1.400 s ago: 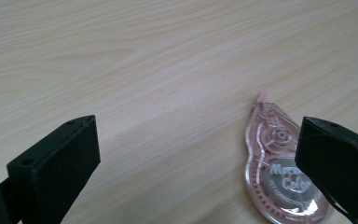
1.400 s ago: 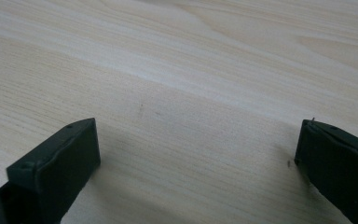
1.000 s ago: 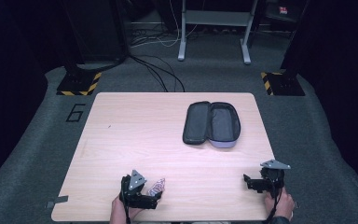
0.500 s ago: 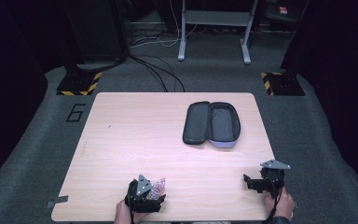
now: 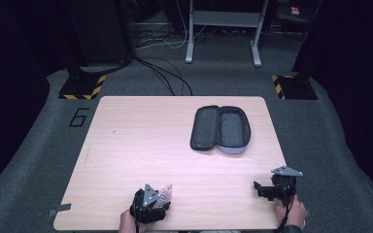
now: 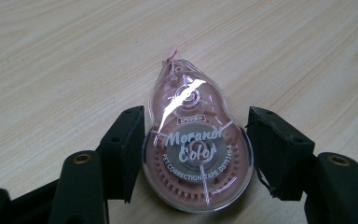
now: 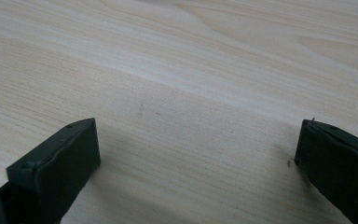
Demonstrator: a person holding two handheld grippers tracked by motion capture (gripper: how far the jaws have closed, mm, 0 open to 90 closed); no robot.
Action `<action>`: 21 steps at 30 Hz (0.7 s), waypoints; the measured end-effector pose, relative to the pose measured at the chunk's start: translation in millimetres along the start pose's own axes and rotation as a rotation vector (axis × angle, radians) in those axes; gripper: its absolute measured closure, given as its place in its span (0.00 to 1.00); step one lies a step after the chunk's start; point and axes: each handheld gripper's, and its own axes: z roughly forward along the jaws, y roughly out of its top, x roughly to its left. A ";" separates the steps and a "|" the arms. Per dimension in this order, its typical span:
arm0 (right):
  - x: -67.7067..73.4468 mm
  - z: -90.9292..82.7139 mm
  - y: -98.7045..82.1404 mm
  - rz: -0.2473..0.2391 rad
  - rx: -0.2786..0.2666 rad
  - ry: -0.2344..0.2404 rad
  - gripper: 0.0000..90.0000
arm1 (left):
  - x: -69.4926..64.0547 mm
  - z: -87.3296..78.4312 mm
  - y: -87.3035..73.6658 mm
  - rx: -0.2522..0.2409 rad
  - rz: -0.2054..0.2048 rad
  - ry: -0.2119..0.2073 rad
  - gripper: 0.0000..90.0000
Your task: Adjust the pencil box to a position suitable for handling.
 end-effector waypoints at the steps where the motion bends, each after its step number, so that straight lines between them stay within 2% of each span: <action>1: 0.0 0.0 0.0 0.000 0.000 0.000 0.00 | 0.0 0.0 0.0 0.000 0.000 0.000 0.43; 5: 0.0 0.0 0.0 0.000 0.000 0.000 0.00 | 0.2 0.1 -1.0 -0.011 0.004 -0.008 0.44; 6: 0.0 0.0 0.0 0.000 0.000 0.000 0.00 | 1.0 -0.7 -0.3 0.000 0.016 -0.025 0.44; 11: 0.0 0.0 0.0 0.000 0.000 0.000 0.00 | 2.8 -3.3 2.5 -0.020 0.037 -0.038 0.44; 16: 0.0 0.0 0.0 0.000 0.000 0.000 0.00 | 13.9 -14.1 9.3 -0.066 0.030 -0.019 0.44; 19: 0.0 0.0 0.0 0.000 0.000 0.000 0.00 | 18.5 -17.3 10.6 -0.070 0.029 -0.017 0.44; 21: 0.0 0.0 0.0 0.000 0.000 0.000 0.00 | 27.6 -22.2 12.1 -0.084 0.025 -0.011 0.44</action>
